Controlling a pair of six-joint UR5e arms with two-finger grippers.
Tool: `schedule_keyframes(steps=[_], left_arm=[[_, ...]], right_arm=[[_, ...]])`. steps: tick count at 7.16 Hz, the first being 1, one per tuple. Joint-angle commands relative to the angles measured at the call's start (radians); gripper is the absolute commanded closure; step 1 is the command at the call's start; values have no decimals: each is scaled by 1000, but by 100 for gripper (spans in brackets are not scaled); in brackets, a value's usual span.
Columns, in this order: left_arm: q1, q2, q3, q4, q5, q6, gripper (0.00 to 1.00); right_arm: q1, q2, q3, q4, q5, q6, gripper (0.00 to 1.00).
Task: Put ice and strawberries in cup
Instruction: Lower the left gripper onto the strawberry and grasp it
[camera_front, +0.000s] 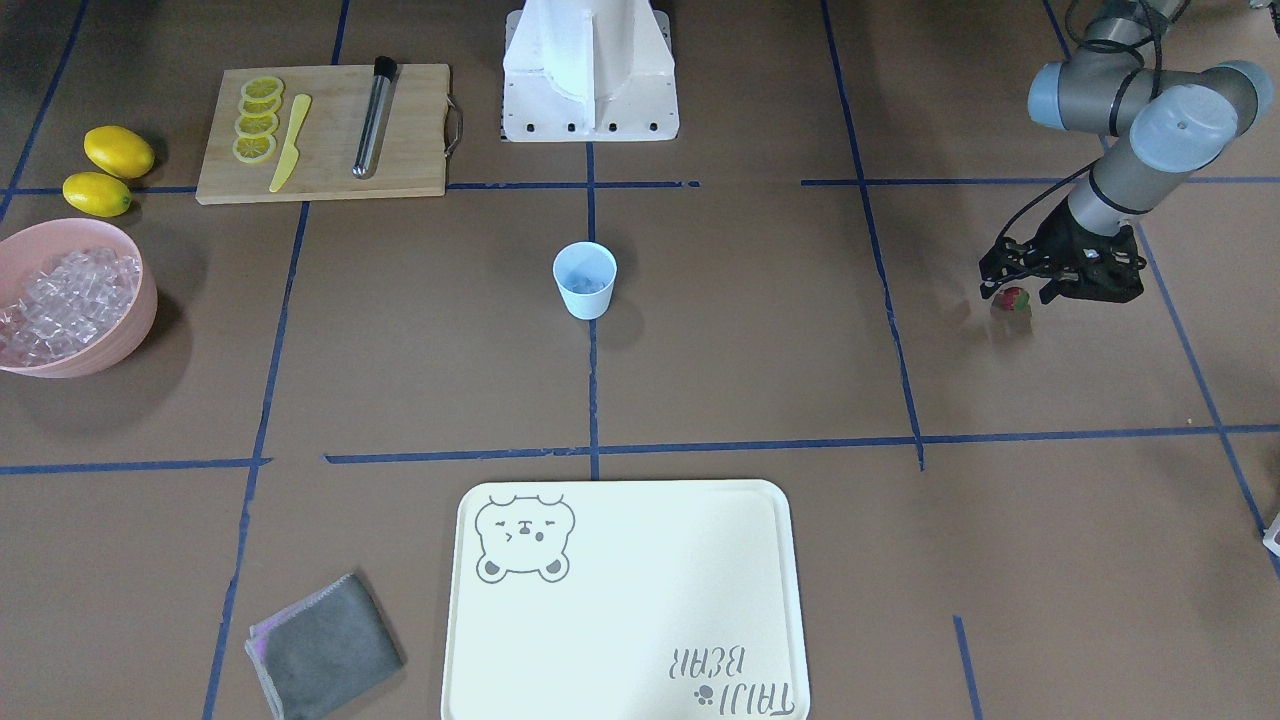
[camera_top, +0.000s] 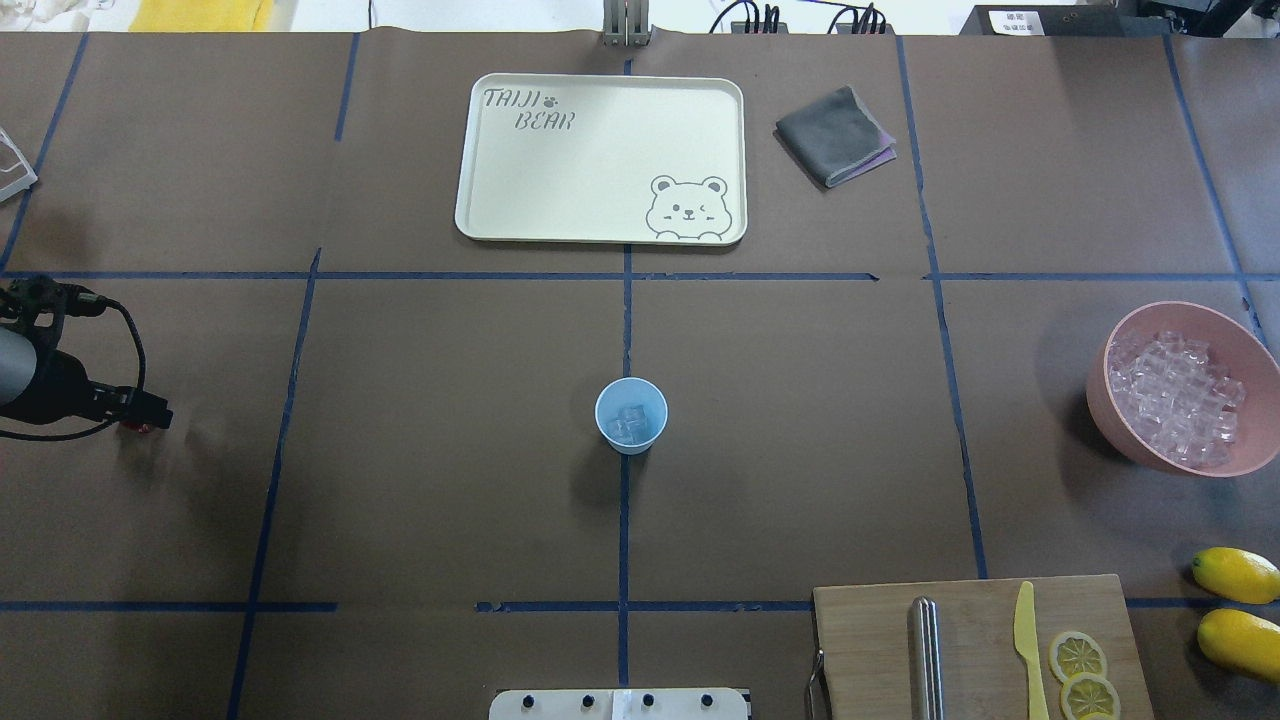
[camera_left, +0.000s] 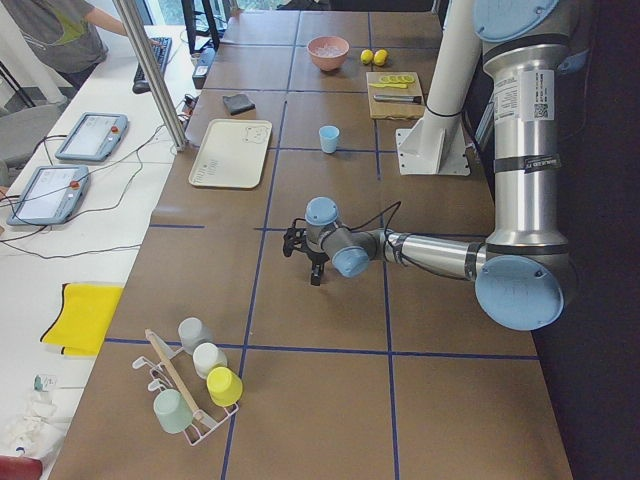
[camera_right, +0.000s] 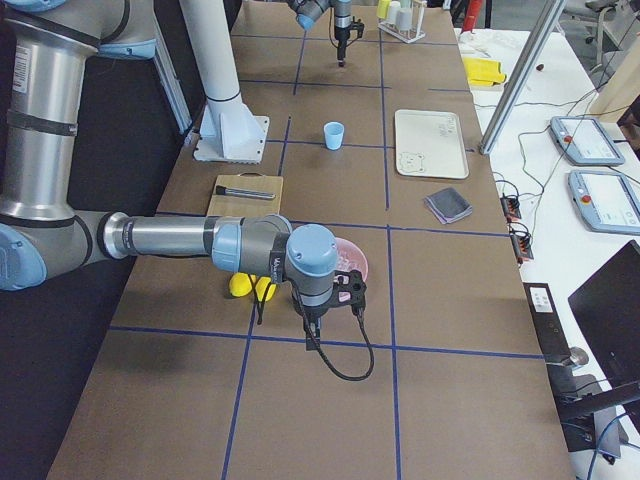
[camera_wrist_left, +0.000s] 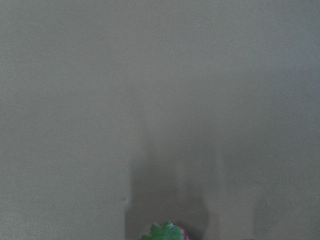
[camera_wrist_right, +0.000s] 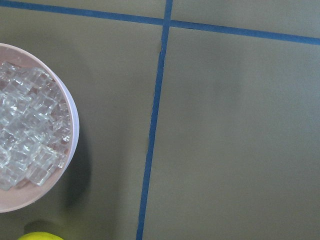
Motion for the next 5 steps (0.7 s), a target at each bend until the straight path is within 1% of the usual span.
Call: schedule_keyframes(steps=[1,2,3,5], left_arm=[[0,7,-1,1,0,-1,71],[0,10,-3,1,-2,-1,91],[-1,10,-9,1,-2,4,96],[-10,11,-47,13,-12,12,99]], right_arm=[[0,0,0,0,1,0,1],[0,0,0,-1,1,2,1],[0,0,0,0,1,2,1],[0,0,2,0,1,2,1]])
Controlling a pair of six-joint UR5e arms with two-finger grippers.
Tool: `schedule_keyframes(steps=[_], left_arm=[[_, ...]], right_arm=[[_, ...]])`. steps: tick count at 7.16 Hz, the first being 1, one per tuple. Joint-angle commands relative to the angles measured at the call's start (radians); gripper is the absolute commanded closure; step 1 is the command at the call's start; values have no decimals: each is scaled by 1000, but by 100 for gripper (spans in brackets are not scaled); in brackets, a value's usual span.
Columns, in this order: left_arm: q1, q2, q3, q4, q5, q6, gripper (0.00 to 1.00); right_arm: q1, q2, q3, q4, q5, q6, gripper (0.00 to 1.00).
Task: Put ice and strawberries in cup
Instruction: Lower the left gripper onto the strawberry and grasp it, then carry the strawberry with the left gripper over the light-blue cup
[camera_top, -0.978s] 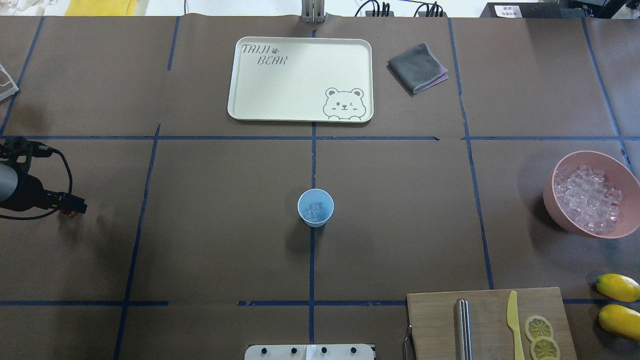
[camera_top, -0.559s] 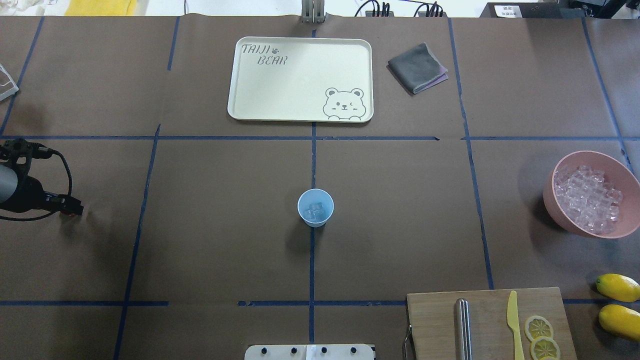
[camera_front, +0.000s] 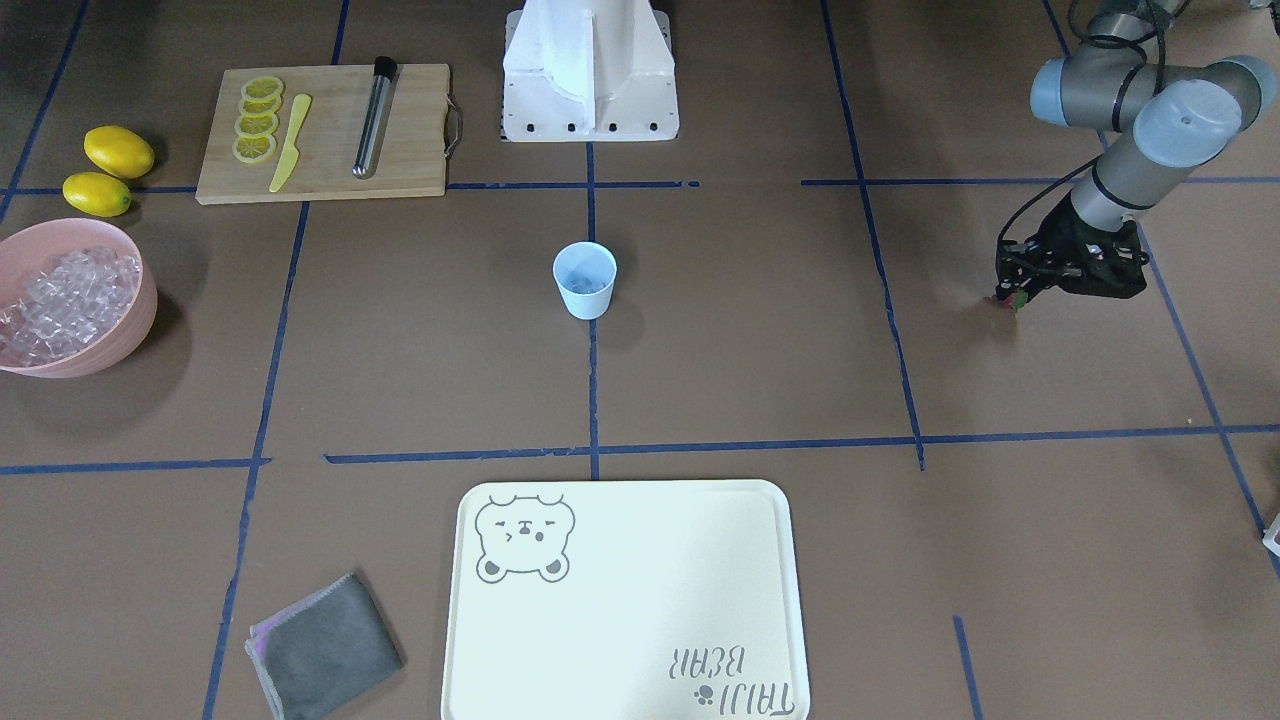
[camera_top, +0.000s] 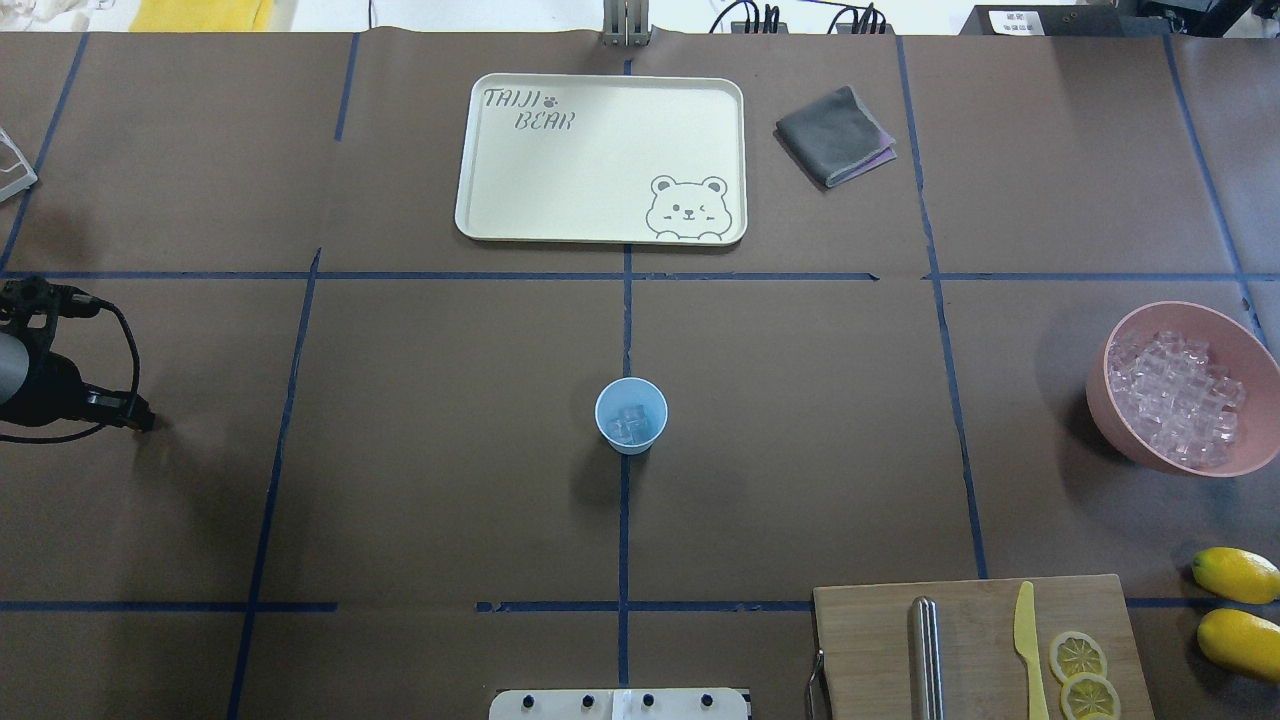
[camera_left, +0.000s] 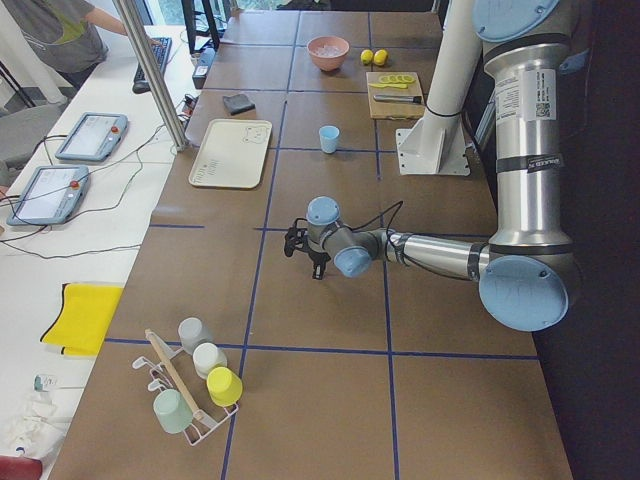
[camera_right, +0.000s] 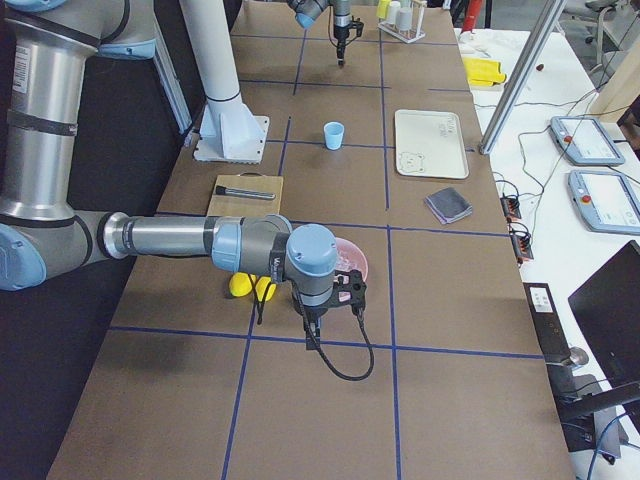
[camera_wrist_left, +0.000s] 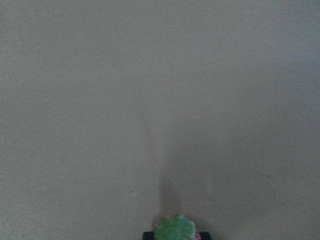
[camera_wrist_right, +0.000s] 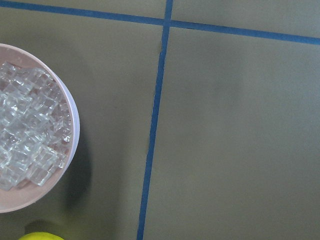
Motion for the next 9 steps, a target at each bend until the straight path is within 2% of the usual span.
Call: schedule_keyframes(steps=[1,2,3,4,6,7,8,9], left_arm=[[-10,-2,-55,55,-5,8,100],[-20,-2,-134,160,-9,10,100],[-33,-4,-255,322,-11,70,100],[-51,-17,-387,541,-10,156,100],[-53,-127,-599,893,-6,194,99],[-54,-234,-639,1024,-5,194,99],[-54,-354,-628,1099,-3,177,98],[-47,-406,-597,1102,-2,101,98]], right_arm=[[0,0,1,0,2,0,1],[0,2,1,0,2,0,1],[0,0,1,-1,2,0,1],[0,2,1,0,2,0,1],[0,2,1,0,2,0,1],[0,2,-1,0,2,0,1],[0,2,-1,0,2,0,1],[0,2,-1,0,2,0,1]])
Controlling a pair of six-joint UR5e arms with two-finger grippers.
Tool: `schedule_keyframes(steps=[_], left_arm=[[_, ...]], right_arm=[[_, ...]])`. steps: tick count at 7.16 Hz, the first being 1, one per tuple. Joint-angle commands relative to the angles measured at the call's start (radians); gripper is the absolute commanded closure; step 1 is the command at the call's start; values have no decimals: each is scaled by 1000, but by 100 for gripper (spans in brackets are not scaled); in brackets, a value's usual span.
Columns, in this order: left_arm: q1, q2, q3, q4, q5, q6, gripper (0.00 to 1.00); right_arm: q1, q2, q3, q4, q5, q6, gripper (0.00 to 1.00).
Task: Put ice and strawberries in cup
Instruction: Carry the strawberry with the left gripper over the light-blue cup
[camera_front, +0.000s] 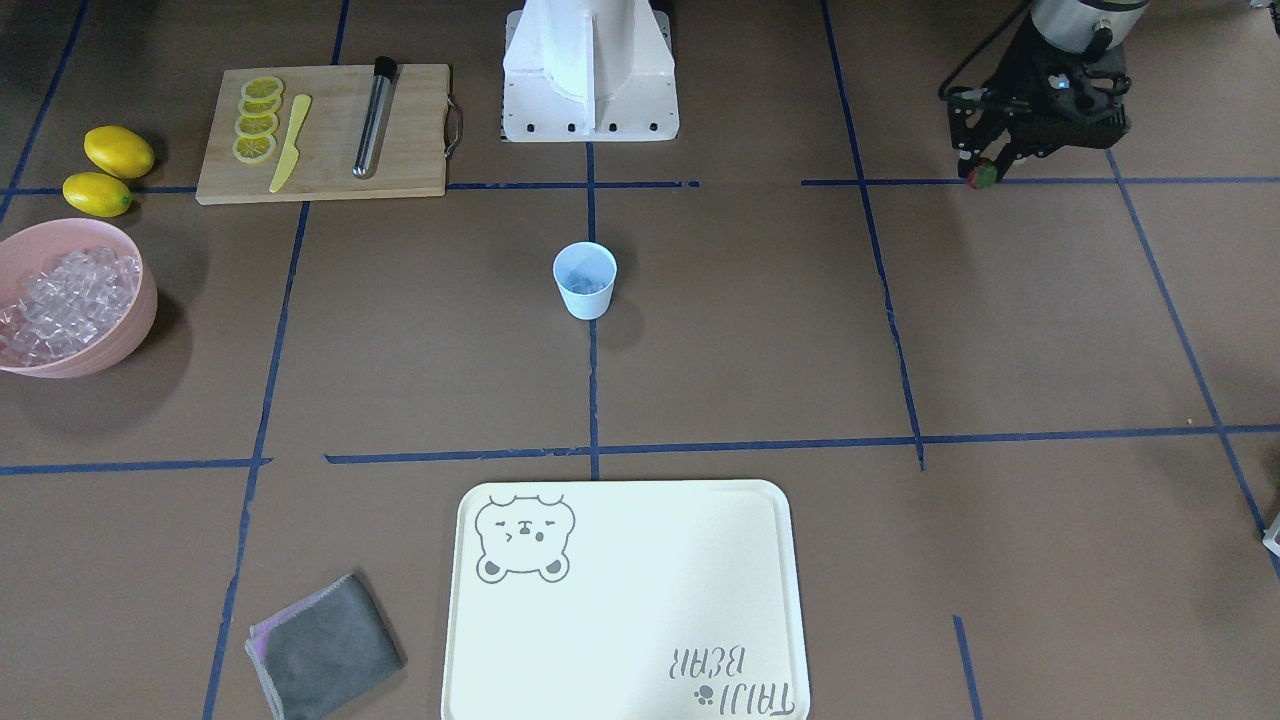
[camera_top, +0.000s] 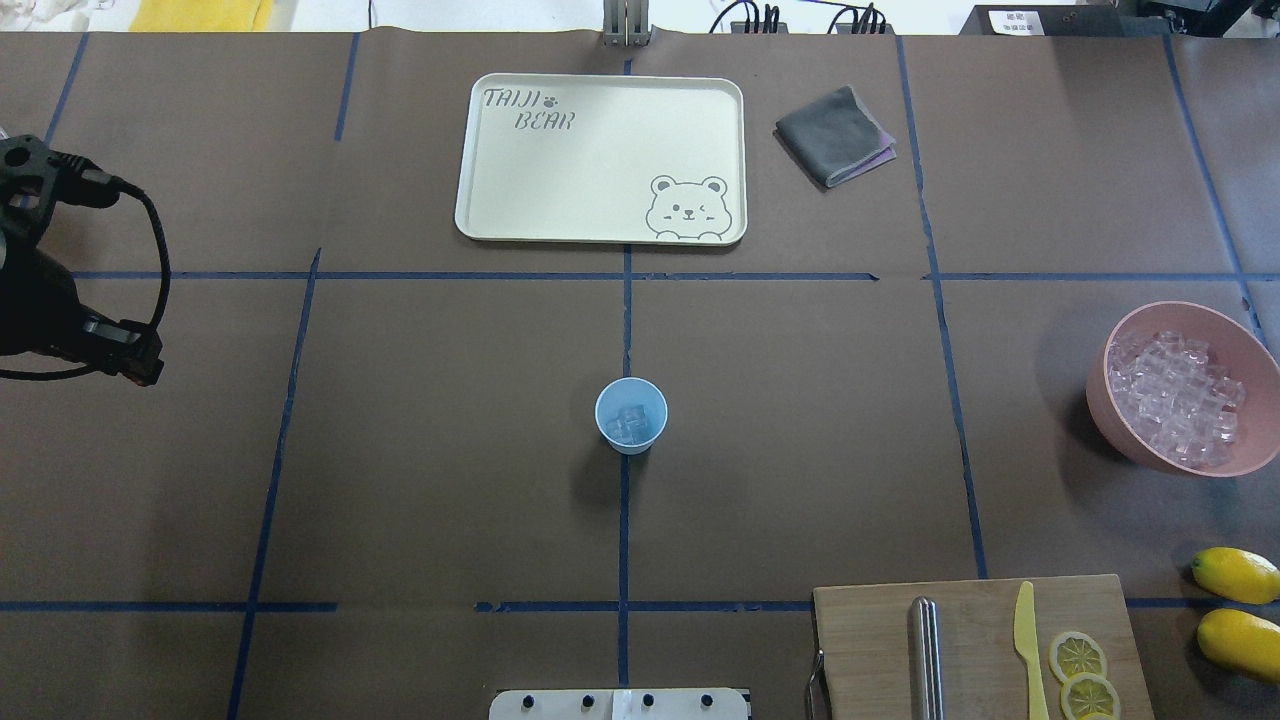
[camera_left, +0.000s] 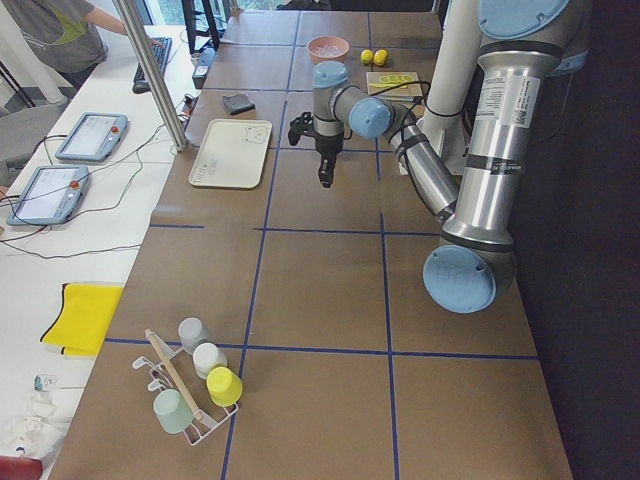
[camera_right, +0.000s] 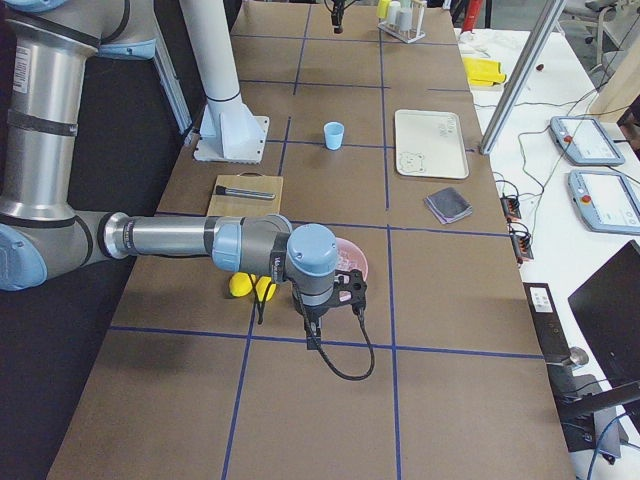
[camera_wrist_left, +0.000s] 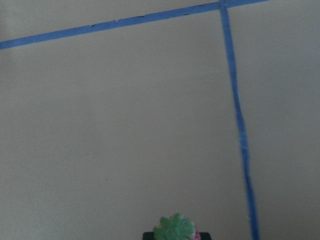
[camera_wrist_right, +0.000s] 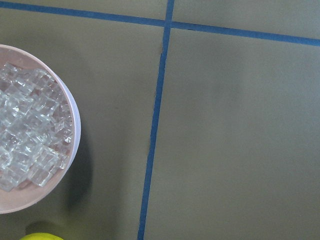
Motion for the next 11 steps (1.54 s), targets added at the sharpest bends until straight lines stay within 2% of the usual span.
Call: schedule_keyframes(steps=[1,3,5,8,11], left_arm=[[54,-179,58,47,13,-208,97],[190,-343,188,42,103,-402,99],[258,-471,329,6,143,-489,99],[349,-618,558,-133,236,-621,99],[442,-701,693,-231,298,-705,98]], right_arm=[[0,0,1,0,0,0,1],[0,0,0,0,0,0,1],[0,0,0,0,0,0,1],[0,0,0,0,2,2,1],[0,0,0,0,2,0,1]])
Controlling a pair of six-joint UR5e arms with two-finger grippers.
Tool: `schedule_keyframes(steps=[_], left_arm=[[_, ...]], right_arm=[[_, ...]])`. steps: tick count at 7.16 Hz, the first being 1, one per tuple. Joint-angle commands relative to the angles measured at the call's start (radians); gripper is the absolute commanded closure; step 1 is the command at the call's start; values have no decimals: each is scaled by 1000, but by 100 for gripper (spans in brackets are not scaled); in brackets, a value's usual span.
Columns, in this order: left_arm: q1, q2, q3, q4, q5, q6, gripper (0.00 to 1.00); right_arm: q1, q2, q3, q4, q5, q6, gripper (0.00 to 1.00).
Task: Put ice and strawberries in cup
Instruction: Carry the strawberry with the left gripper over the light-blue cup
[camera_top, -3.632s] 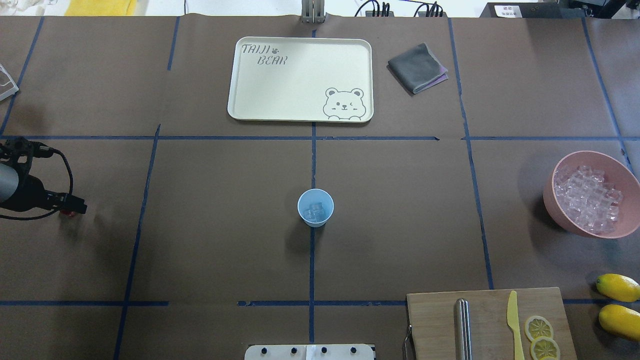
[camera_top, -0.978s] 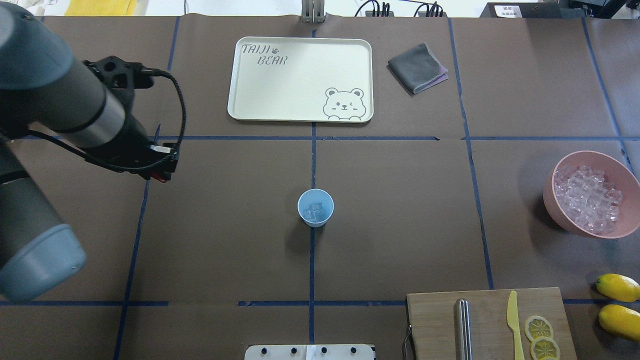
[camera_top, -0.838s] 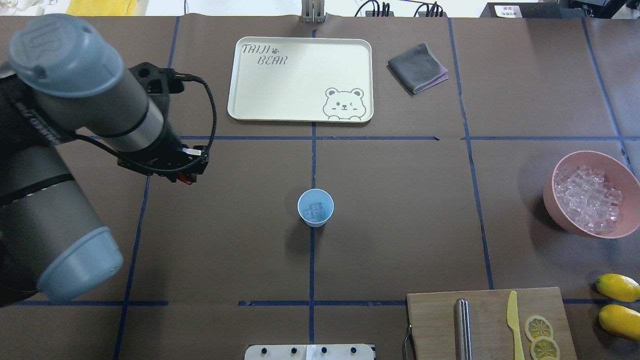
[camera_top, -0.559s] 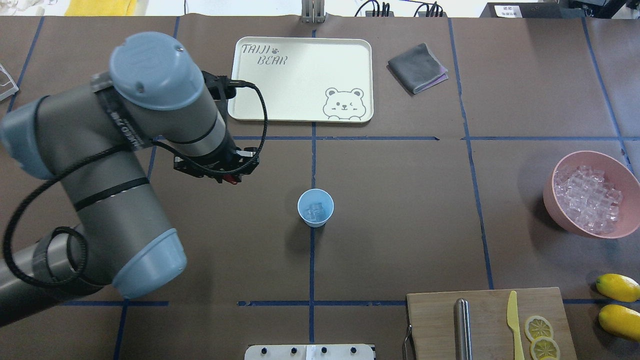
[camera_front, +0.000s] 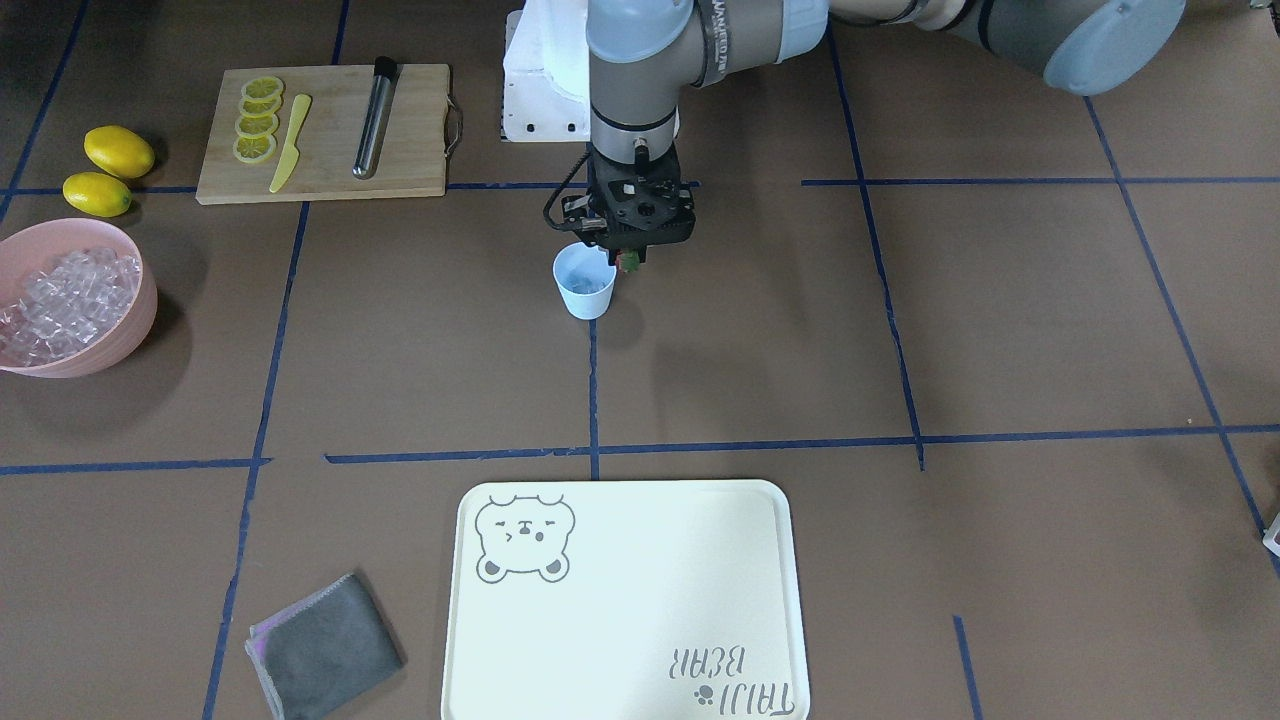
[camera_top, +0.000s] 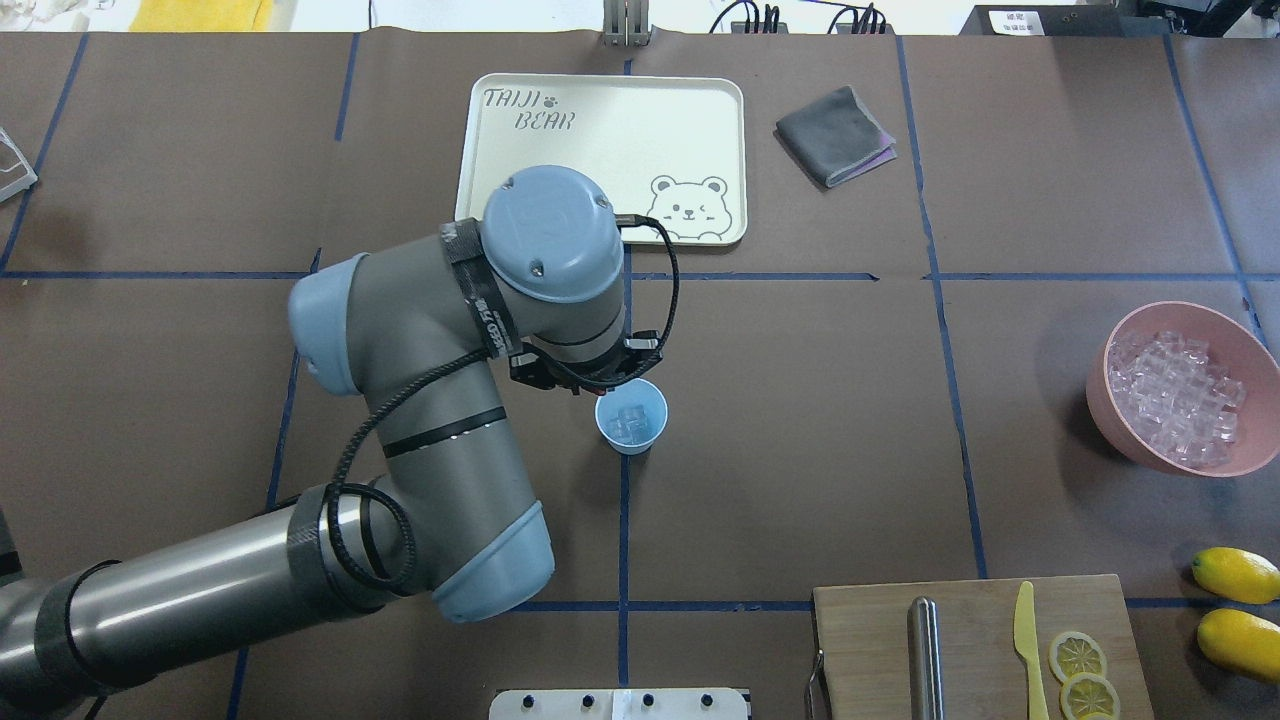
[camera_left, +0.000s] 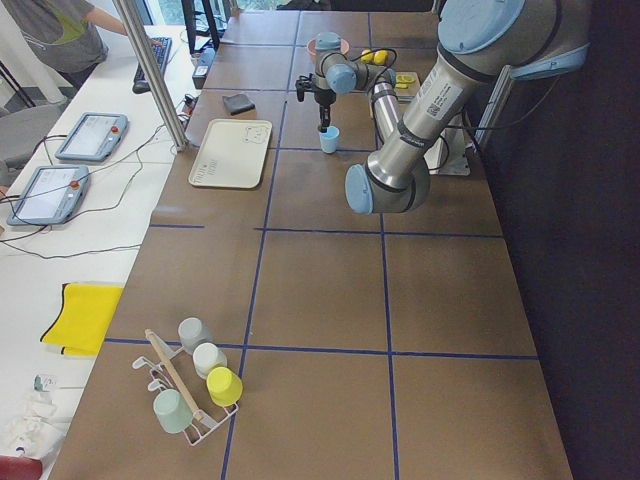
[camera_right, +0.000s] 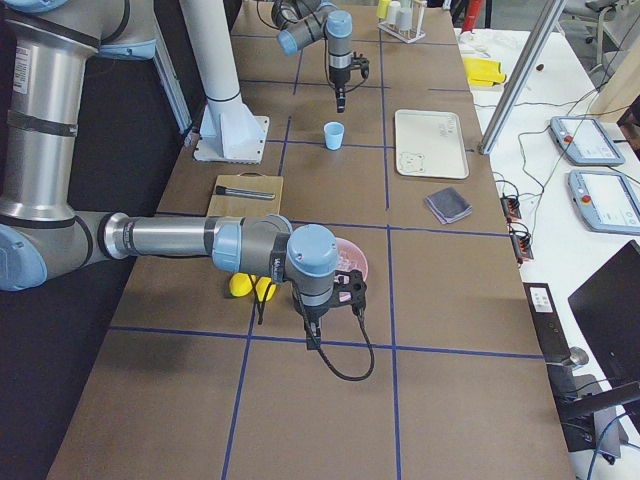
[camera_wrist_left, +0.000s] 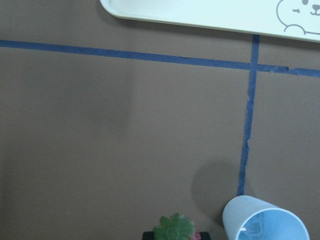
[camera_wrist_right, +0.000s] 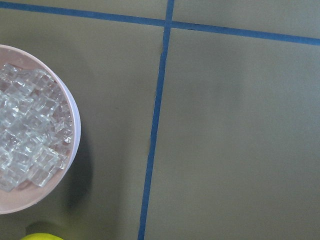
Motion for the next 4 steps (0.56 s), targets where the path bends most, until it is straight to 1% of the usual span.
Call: schedule_keyframes(steps=[1,2,3,4], left_arm=[[36,-48,80,-42,33,-24,96],[36,-47,78,-42,33,-17,77],[36,-47,77,-42,33,-11,41],[36,-45,71,-43,33,-11,12]], right_arm=[[0,0,0,0,0,1,1],[0,0,0,0,-2,-1,1],[0,0,0,0,-2,-1,1],[0,0,0,0,0,1,1]])
